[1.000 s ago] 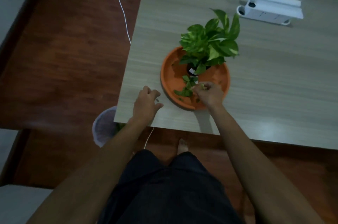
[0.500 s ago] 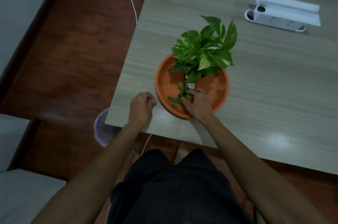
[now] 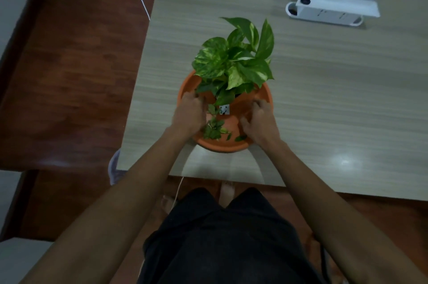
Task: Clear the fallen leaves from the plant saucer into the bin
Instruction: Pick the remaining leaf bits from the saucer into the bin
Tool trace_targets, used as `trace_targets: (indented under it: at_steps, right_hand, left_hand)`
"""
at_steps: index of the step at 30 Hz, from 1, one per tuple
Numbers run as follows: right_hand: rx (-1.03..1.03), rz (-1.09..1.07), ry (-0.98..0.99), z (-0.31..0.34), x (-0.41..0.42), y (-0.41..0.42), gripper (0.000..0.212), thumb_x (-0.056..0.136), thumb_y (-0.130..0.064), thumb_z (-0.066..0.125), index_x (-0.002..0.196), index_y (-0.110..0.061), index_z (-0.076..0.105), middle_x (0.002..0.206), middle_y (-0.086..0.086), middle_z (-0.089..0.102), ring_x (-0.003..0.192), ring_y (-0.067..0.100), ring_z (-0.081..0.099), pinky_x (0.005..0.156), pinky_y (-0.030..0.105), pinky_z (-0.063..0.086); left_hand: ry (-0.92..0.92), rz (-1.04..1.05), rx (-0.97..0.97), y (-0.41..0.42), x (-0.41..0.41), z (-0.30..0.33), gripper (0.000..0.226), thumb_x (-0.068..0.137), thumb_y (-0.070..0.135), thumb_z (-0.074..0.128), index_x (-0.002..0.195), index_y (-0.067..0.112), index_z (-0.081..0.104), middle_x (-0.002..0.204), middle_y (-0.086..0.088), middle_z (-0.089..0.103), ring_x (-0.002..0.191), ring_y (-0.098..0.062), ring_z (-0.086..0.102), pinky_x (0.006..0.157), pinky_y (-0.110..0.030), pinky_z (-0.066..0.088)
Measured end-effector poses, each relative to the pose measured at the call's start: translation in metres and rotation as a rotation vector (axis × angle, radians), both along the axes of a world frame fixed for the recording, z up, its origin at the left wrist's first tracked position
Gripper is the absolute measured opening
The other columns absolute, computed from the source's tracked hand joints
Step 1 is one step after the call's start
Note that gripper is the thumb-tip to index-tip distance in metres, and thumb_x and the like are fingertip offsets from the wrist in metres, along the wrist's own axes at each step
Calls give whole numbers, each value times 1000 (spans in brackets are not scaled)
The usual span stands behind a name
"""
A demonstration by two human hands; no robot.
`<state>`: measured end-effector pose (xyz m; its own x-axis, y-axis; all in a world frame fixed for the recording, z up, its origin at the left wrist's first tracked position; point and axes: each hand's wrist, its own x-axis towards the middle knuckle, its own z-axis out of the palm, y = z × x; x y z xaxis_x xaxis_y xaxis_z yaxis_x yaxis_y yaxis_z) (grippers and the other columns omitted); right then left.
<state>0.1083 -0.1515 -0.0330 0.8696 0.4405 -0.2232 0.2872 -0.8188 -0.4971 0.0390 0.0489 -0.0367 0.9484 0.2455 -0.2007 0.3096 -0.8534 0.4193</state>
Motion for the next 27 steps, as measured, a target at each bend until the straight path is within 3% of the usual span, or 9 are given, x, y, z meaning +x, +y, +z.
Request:
trace_targets:
  at_steps: [2, 4, 7, 12, 16, 19, 23, 27]
  right_hand:
    - [-45, 5, 32, -2, 5, 4, 57, 86, -27, 61, 134, 0, 46, 144, 22, 40, 136, 37, 34, 113, 43, 35]
    - [-86, 8, 46, -4, 4, 9, 60, 88, -28, 58, 138, 2, 40, 149, 23, 33, 139, 37, 30, 116, 43, 29]
    - [-100, 6, 48, -9, 0, 12, 59, 89, -29, 57, 135, 4, 41, 147, 24, 34, 136, 39, 31, 115, 43, 29]
    - [-56, -55, 78, -12, 4, 14, 57, 87, -28, 59, 132, 4, 45, 145, 23, 38, 136, 37, 33, 116, 43, 31]
    - [-24, -48, 63, -10, -5, 18, 53, 88, -26, 55, 129, 7, 47, 144, 26, 37, 137, 39, 32, 117, 44, 29]
    - [28, 79, 77, -8, -20, 18, 43, 90, -26, 46, 120, 3, 57, 134, 22, 48, 128, 38, 42, 108, 46, 40]
    - [34, 195, 87, -14, -34, 11, 32, 91, -23, 52, 115, -8, 66, 129, 10, 57, 121, 28, 48, 99, 39, 48]
    - [21, 166, -52, -13, -26, 12, 37, 89, -20, 52, 123, -8, 59, 125, 13, 59, 114, 33, 50, 95, 40, 47]
  left_hand:
    - [-30, -81, 99, 8, 11, -7, 45, 83, 22, 46, 125, 9, 57, 127, -21, 56, 122, -37, 45, 108, -43, 38]
    - [-86, -143, 75, 9, 19, -8, 51, 84, 28, 43, 129, 6, 55, 136, -22, 51, 132, -38, 37, 116, -40, 27]
    - [-71, -204, 71, 3, 26, -3, 58, 86, 36, 34, 134, 8, 50, 146, -17, 44, 139, -35, 29, 119, -35, 17]
    - [92, -186, 5, -1, 17, -21, 53, 89, 29, 26, 133, 10, 47, 137, -17, 54, 132, -34, 41, 115, -43, 30]
    - [19, -156, -106, -30, -19, 7, 38, 86, 11, 46, 120, 1, 57, 129, -22, 56, 118, -38, 51, 100, -40, 43]
    - [-15, -157, -159, -29, -32, 6, 44, 76, 6, 44, 116, 3, 62, 119, -19, 64, 110, -35, 59, 95, -42, 50]
    - [-55, -75, -179, -23, -30, 0, 40, 76, 0, 47, 111, 7, 64, 116, -16, 64, 107, -33, 60, 94, -38, 49]
    - [-56, -50, -116, -25, -22, 0, 47, 79, 7, 49, 127, 7, 54, 127, -21, 52, 115, -37, 51, 99, -42, 45]
